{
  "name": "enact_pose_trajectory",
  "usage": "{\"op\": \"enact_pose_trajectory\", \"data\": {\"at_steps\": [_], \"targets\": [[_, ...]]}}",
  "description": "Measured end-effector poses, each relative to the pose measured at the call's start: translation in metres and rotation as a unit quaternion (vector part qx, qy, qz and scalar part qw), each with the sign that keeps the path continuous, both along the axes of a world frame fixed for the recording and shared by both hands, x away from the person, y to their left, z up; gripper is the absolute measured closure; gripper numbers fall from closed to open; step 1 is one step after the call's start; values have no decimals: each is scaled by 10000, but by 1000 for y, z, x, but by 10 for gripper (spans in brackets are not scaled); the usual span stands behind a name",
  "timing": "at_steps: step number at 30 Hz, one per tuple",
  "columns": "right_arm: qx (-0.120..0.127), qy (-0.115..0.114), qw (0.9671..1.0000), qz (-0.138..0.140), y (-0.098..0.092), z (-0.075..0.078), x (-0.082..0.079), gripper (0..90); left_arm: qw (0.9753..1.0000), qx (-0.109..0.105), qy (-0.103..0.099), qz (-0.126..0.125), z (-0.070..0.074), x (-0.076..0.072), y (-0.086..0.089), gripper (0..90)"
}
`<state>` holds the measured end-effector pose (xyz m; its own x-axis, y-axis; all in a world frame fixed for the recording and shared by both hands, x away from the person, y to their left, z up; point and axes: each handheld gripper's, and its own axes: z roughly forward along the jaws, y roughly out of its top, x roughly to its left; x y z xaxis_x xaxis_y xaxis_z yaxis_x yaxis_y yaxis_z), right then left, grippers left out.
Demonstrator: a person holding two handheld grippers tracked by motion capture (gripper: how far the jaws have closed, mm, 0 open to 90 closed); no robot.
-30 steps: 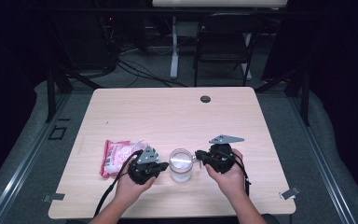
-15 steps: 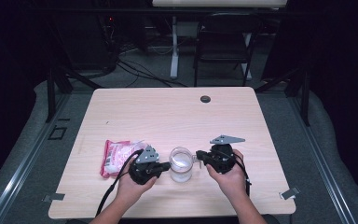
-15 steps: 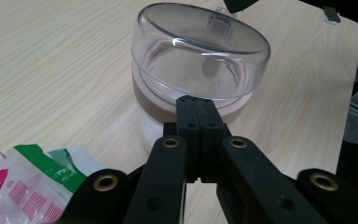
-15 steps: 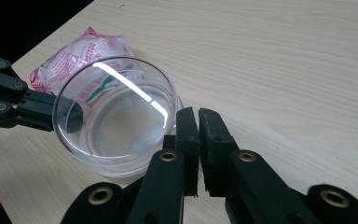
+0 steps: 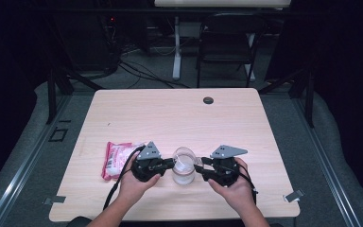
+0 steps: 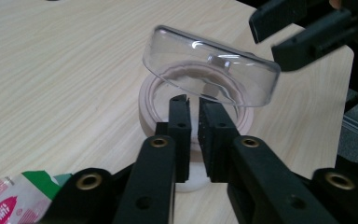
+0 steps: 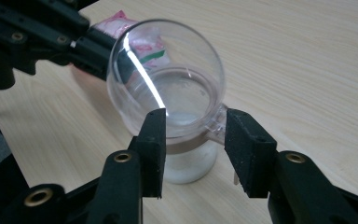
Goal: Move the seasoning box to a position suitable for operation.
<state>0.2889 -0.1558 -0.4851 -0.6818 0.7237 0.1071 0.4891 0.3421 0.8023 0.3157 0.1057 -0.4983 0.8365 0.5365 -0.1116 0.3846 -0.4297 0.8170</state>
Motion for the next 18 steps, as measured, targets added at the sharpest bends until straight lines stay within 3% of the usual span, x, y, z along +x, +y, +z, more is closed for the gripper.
{"op": "enact_pose_trajectory", "data": {"at_steps": [8,12,18], "targets": [[-249,-181,9995,108,7,-7,-8,541,9999,-7,-31,127,0,4,-2,664],[-441,-230,9986,155,12,-10,-9,542,9999,-26,-44,133,0,3,-2,650],[-475,-248,9984,170,15,-14,-9,542,9999,-45,-33,142,0,3,-2,640]]}}
